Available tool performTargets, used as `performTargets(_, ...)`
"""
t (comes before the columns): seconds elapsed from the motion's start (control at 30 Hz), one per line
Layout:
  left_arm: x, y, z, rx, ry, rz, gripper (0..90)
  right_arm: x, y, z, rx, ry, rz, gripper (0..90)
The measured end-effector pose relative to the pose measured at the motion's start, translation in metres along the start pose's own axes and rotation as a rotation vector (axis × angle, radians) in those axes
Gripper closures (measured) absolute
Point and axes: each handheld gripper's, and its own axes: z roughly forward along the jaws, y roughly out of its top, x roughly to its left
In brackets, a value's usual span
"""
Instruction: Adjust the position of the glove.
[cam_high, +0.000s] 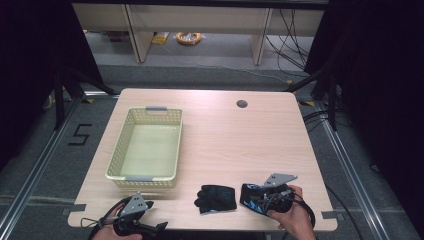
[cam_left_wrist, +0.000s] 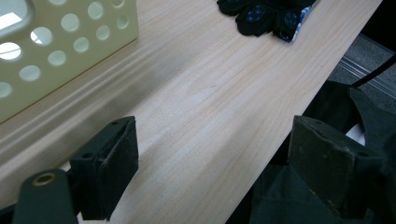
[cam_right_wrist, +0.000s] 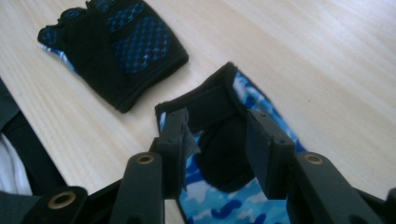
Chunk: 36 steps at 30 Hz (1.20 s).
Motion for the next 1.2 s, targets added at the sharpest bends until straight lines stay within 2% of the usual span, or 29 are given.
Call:
performTargets(0.03, 0.0, 0.0, 0.0, 0.004, 0.002, 0.005, 15.4, 0.001, -0.001, -0.003, 0.032, 0.013, 0.006, 59.6)
performTargets(0.07, -0.001, 0.0, 0.001, -0.008, -0.007, -0.009, 15.4, 0.0, -0.003, -0.001, 0.019, 0.018, -0.014, 59.2)
performTargets(0.1, -0.001, 0.0, 0.001, -0.008, -0.006, -0.009, 15.5, 0.002, -0.006, 0.0, 0.02, 0.028, -0.011, 59.1)
performTargets(0.17, -0.001, 0.0, 0.001, -0.008, -0.006, -0.01, 15.4, 0.003, -0.01, 0.002, 0.033, 0.039, -0.019, 59.0)
performTargets(0.2, -0.002, 0.0, 0.001, -0.007, -0.007, -0.03, 15.5, 0.002, -0.011, 0.002, 0.049, 0.046, -0.024, 58.9)
performTargets(0.23, -0.001, 0.0, 0.001, -0.007, -0.005, -0.013, 15.5, 0.003, -0.014, 0.004, 0.045, 0.055, -0.013, 58.9)
performTargets(0.27, -0.002, 0.0, 0.001, -0.007, -0.007, -0.031, 15.5, 0.003, -0.015, 0.004, 0.051, 0.066, -0.008, 59.0)
performTargets(0.3, -0.002, 0.0, 0.001, -0.006, -0.008, -0.03, 15.5, 0.002, -0.017, 0.006, 0.05, 0.066, -0.021, 59.0)
performTargets(0.33, -0.002, 0.0, 0.001, -0.004, -0.007, -0.03, 15.5, 0.001, -0.019, 0.007, 0.046, 0.066, -0.014, 59.1)
performTargets(0.37, -0.001, 0.0, 0.002, 0.011, 0.01, -0.013, 15.5, 0.0, -0.02, 0.008, 0.047, 0.069, -0.019, 59.5)
performTargets(0.4, -0.002, 0.0, 0.001, 0.004, 0.001, -0.022, 15.4, 0.0, -0.019, 0.007, 0.073, 0.082, -0.006, 59.6)
performTargets(0.43, -0.002, 0.0, 0.001, 0.002, -0.001, -0.024, 15.5, 0.001, -0.02, 0.008, 0.071, 0.065, 0.014, 59.8)
performTargets(0.47, -0.002, 0.0, 0.001, 0.004, 0.001, -0.022, 15.5, 0.001, -0.02, 0.009, 0.07, 0.059, -0.001, 60.1)
performTargets(0.5, -0.001, 0.0, 0.001, 0.004, 0.001, -0.022, 15.4, 0.001, -0.02, 0.008, 0.093, 0.05, -0.007, 60.2)
performTargets(0.57, -0.001, 0.0, 0.001, 0.011, 0.006, -0.015, 15.5, 0.002, -0.02, 0.01, 0.08, 0.055, -0.015, 61.3)
performTargets(0.6, -0.001, 0.0, 0.001, 0.01, 0.005, -0.016, 15.5, 0.002, -0.02, 0.011, 0.074, 0.043, -0.025, 62.7)
performTargets(0.63, -0.001, -0.001, 0.001, 0.007, 0.005, -0.02, 15.4, 0.003, -0.019, 0.008, 0.097, 0.057, -0.024, 64.5)
performTargets(0.67, -0.002, -0.001, 0.001, 0.002, 0.001, -0.024, 15.5, 0.004, -0.02, 0.01, 0.086, 0.038, -0.028, 66.6)
performTargets(0.7, -0.001, 0.0, 0.001, 0.003, 0.003, -0.006, 15.4, 0.004, -0.019, 0.01, 0.086, 0.029, -0.033, 70.0)
performTargets(0.8, -0.001, 0.0, 0.001, 0.004, -0.003, 0.003, 15.5, 0.004, -0.019, 0.008, 0.102, 0.052, -0.013, 82.1)
performTargets(0.83, -0.001, 0.0, 0.001, 0.001, -0.002, 0.001, 15.5, 0.003, -0.021, 0.009, 0.082, 0.042, -0.016, 86.7)
performTargets(0.87, -0.001, 0.0, 0.001, 0.0, 0.0, 0.001, 15.5, 0.003, -0.021, 0.007, 0.099, 0.053, -0.008, 88.0)
performTargets(0.97, -0.001, 0.0, 0.001, -0.004, 0.004, 0.002, 15.5, 0.005, -0.02, 0.007, 0.077, 0.039, 0.023, 88.8)
performTargets(1.03, -0.002, 0.0, 0.001, -0.009, -0.001, -0.005, 15.5, 0.003, -0.019, 0.002, 0.041, 0.048, 0.025, 88.9)
performTargets(1.07, -0.001, 0.0, 0.001, -0.006, 0.003, 0.007, 15.5, 0.002, -0.017, -0.001, 0.018, 0.052, 0.027, 88.9)
performTargets(1.1, -0.003, 0.001, 0.002, -0.005, 0.013, 0.0, 15.5, 0.004, -0.016, -0.005, -0.008, 0.058, 0.061, 88.9)
performTargets(1.13, -0.005, 0.001, 0.002, -0.017, -0.004, -0.029, 15.5, 0.002, -0.013, -0.009, -0.039, 0.054, 0.044, 88.9)
performTargets(1.17, -0.005, 0.003, 0.002, -0.016, 0.004, 0.002, 15.5, 0.002, -0.011, -0.012, -0.077, 0.059, 0.053, 88.9)
performTargets(1.2, -0.009, 0.004, 0.004, -0.034, 0.001, -0.034, 15.5, 0.003, -0.009, -0.015, -0.087, 0.052, 0.058, 88.9)
